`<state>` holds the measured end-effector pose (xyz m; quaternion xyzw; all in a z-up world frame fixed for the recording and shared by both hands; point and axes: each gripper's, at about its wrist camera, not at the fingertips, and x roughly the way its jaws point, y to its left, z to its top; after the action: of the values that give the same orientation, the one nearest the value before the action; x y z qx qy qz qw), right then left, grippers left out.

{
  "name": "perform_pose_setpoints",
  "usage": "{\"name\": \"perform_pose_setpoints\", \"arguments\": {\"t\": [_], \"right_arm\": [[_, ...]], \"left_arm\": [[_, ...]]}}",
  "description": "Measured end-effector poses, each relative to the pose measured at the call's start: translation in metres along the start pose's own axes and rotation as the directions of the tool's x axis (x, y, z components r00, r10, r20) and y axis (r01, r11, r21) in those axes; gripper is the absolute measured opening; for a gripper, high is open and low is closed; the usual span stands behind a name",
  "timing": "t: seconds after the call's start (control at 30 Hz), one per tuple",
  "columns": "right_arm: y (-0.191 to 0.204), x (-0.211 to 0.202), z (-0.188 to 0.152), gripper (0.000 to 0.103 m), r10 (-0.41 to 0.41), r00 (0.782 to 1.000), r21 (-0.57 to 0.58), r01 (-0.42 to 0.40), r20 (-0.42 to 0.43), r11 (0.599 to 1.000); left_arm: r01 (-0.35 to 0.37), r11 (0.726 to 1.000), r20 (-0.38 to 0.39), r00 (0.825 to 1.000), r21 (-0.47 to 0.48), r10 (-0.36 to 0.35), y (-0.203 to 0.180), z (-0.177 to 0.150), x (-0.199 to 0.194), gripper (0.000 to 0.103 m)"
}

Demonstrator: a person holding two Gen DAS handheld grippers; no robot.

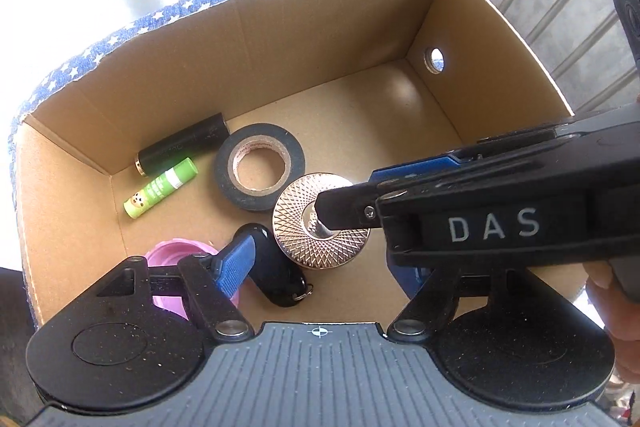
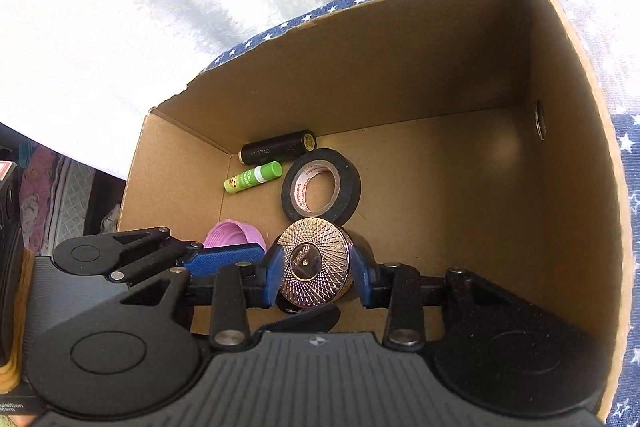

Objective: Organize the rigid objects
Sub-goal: 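Lower the rose-gold jar into the box and open the right gripper, then move the right gripper to the white charger plug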

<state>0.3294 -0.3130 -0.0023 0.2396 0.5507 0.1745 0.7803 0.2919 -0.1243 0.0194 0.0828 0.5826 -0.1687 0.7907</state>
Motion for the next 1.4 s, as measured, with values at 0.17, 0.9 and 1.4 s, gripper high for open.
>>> {"name": "perform_pose_setpoints", "arguments": {"t": [0.17,0.9,1.4], "right_arm": [[-0.001,-0.057,-0.026,0.041,0.053,0.988,0.017,-0.056,0.146,0.998],[0.023,-0.117,-0.227,0.044,0.165,0.833,-0.047,-0.165,0.528,0.985],[0.023,-0.05,-0.224,0.044,0.065,0.911,-0.015,-0.065,0.408,0.998]], "left_arm": [[-0.02,0.999,0.099,0.995,0.039,0.016,-0.005,-0.014,-0.038,0.079],[-0.07,0.992,0.554,0.832,0.108,-0.002,-0.029,-0.212,-0.099,0.094],[-0.246,0.959,0.605,0.788,0.137,0.116,-0.088,-0.215,-0.002,0.076]]}}
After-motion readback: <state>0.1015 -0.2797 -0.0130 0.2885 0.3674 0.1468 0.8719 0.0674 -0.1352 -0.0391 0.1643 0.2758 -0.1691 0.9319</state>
